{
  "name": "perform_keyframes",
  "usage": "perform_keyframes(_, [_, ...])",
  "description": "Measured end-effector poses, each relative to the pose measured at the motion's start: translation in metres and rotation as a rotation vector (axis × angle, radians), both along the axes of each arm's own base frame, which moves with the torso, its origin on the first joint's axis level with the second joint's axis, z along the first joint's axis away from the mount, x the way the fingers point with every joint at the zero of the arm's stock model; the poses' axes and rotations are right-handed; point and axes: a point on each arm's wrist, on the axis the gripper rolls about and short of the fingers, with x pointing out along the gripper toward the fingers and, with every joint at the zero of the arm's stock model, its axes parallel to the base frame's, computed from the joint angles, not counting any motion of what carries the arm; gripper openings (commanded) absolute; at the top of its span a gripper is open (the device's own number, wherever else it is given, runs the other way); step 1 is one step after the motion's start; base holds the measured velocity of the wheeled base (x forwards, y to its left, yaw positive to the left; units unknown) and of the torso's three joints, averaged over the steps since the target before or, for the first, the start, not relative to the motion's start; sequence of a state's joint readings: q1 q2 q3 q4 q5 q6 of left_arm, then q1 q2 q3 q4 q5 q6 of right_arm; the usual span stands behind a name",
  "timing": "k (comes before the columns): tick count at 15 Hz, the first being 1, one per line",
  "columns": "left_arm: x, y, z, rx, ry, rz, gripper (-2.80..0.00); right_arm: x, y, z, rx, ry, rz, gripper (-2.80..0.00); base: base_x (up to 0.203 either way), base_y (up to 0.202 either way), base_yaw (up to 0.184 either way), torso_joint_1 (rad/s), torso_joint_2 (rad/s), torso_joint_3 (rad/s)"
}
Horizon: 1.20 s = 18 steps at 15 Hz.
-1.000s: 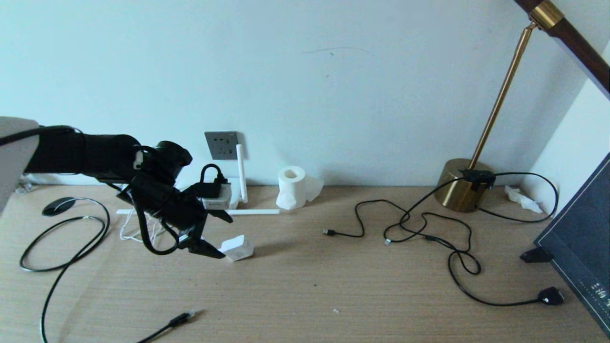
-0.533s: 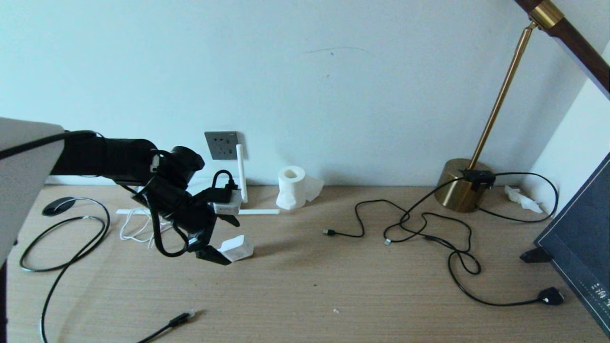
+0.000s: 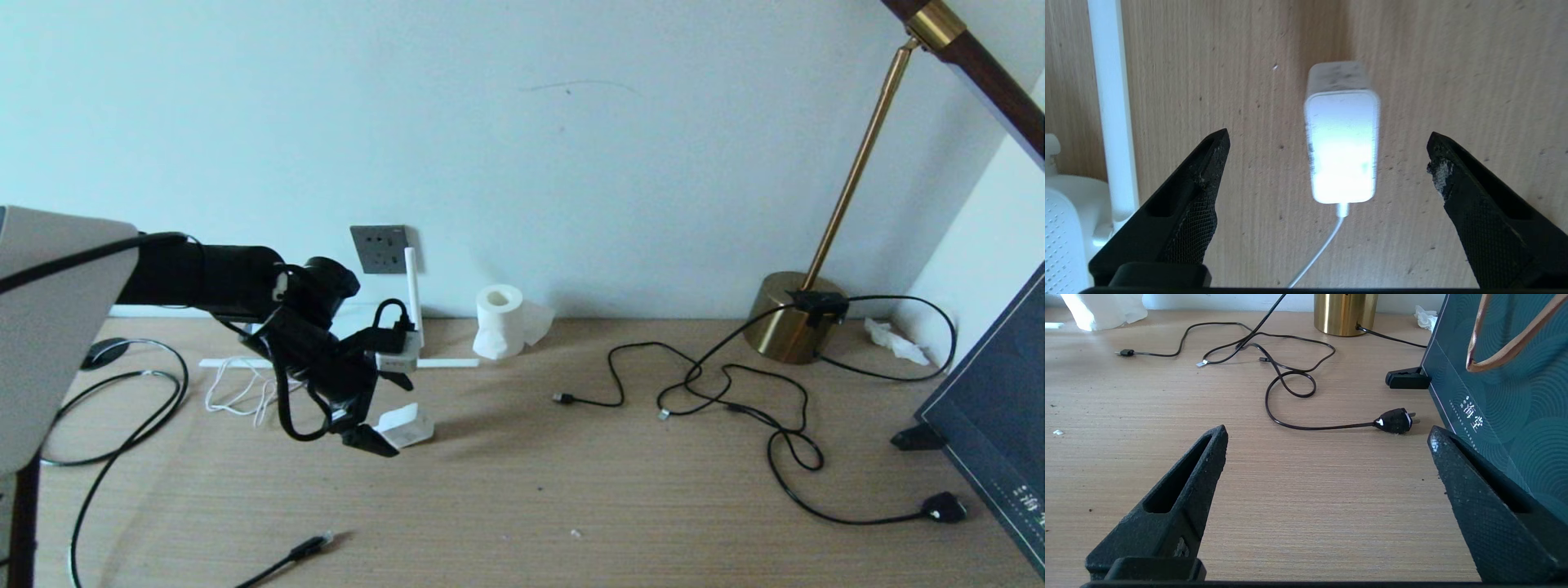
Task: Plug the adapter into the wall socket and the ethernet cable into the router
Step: Pick up plug
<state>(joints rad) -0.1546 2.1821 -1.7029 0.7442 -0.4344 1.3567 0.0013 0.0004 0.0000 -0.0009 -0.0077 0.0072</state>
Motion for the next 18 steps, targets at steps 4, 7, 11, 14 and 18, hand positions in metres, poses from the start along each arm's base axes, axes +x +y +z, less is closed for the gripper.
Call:
perform_keyframes(4, [0.001, -0.008, -0.001, 0.004, 0.024, 0.048, 0.0, 0.0, 0.0, 0.0, 0.0, 0.0, 0.0, 0.0, 0.0, 0.0, 0.0, 0.0, 0.0, 0.0])
perform_keyframes(7, [0.0, -0.02, 0.001, -0.01, 0.039, 0.063, 0.0, 0.0, 0.0, 0.0, 0.0, 0.0, 0.0, 0.0, 0.0, 0.0, 0.0, 0.0, 0.0, 0.0])
perform_keyframes(11, [0.001, -0.029, 0.001, -0.007, 0.037, 0.045, 0.0, 0.0, 0.0, 0.0, 0.0, 0.0, 0.0, 0.0, 0.0, 0.0, 0.0, 0.0, 0.0, 0.0])
perform_keyframes(14, [0.002, -0.03, 0.0, -0.003, 0.04, 0.045, 0.0, 0.0, 0.0, 0.0, 0.0, 0.0, 0.0, 0.0, 0.0, 0.0, 0.0, 0.0, 0.0, 0.0])
perform_keyframes(18, [0.002, -0.029, -0.002, 0.009, 0.053, 0.079, 0.0, 0.0, 0.0, 0.0, 0.001, 0.0, 0.0, 0.0, 0.0, 0.0, 0.0, 0.0, 0.0, 0.0])
